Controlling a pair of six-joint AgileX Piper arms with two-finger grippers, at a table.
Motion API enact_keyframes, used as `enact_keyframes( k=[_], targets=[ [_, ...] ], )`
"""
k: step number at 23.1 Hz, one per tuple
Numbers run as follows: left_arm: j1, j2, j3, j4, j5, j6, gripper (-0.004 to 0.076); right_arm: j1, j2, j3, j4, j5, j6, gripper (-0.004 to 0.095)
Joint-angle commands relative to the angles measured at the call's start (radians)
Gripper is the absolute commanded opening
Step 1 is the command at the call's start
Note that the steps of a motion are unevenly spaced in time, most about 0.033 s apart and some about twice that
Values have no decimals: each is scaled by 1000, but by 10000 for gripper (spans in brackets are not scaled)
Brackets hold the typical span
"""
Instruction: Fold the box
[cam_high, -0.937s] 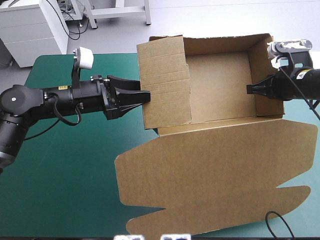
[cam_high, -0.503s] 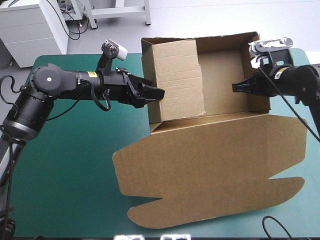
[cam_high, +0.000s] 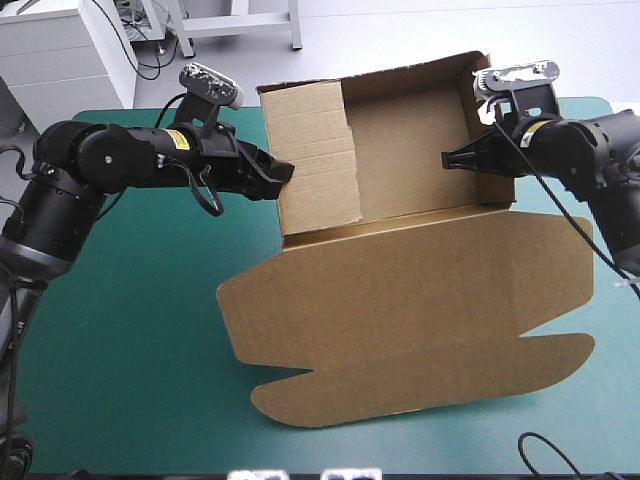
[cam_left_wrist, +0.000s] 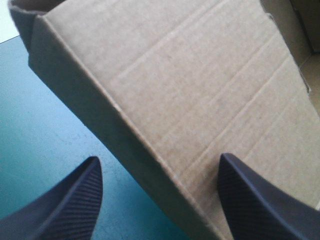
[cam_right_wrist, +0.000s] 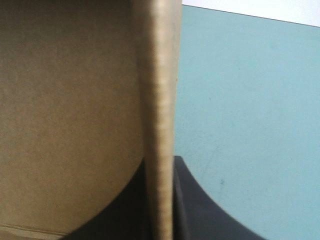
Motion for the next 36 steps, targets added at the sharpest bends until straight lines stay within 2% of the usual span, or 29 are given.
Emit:
enact_keyframes(
  k=[1,4,10,14,23,25,29,36],
  targets=[
    [-4,-30,-28,31,-59,-30,468,27,-22,-61,24,-78,36,-12],
    [-4,-30,-28,82,-44,-62,468,79,2,-81,-43,-77,79,-12],
    [-4,-28,-28,123,-29,-144,468,152,36,-118,-85,-94,134,-12],
    [-4,-28,-28,234,-2,-258,468,179,44,-152,-55,-102,150,-12],
    [-4,-15,-28,303,36,-386,468,186,44,-160,37,-138,141,-14],
    [-4,-7,-26,309,53,-395,468,186,44,-165,66,-142,118,-14],
    [-4,3,-26,269,8,-426,468,186,44,-171,78,-144,111,-14],
    [-4,37,-26,291,34,-454,468,186,44,-173,137,-173,88,-14]
  ],
)
